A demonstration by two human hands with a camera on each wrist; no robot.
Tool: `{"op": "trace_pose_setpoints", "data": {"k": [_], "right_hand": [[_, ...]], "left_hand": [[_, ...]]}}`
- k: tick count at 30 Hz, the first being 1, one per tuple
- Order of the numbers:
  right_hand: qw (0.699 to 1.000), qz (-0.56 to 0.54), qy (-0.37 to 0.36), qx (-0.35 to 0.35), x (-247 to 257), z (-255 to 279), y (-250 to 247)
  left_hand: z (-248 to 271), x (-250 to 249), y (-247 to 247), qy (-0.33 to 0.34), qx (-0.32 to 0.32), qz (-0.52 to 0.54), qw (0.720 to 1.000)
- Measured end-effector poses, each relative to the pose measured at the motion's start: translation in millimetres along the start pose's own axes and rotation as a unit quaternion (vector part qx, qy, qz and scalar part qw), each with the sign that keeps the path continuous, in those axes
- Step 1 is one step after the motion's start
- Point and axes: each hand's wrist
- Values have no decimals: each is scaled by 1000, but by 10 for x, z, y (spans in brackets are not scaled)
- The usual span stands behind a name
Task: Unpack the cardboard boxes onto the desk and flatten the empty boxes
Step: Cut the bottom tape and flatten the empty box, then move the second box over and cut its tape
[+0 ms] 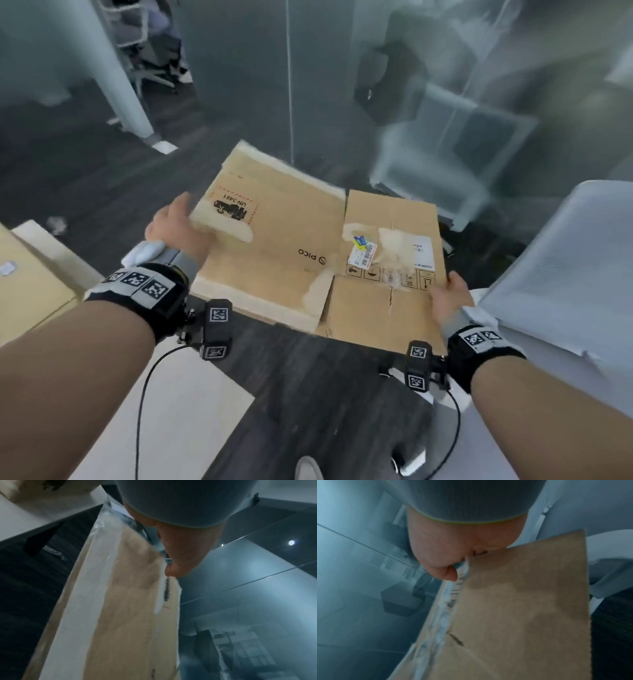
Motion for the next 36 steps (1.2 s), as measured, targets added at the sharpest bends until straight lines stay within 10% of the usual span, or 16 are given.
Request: {"op": "trace_pose_setpoints", "data": {"k": [8, 15, 22, 30, 36], "right_hand": [[992, 87, 62, 68, -151, -127, 294], [945, 263, -15, 192, -653, -391, 1252], [887, 263, -137, 355, 319, 1633, 1852], [689, 442, -306, 486, 158, 3318, 2625], [401, 687, -254, 550, -179, 4021, 2575]], "left_hand": [[324, 259, 468, 15, 120, -56, 991], [554, 855, 18, 9, 95, -13, 995], [903, 1860, -875, -45, 26, -12, 999], [1428, 3155, -1788, -87, -39, -38, 995], [1561, 3847, -1973, -146, -7, -38, 989]]}}
Point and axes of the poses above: each hand's wrist, its own z-axis away from the middle knuckle, its own y-axis out of the palm, x = y × z, and after that the axes turned 3 degrees about -x, right-handed
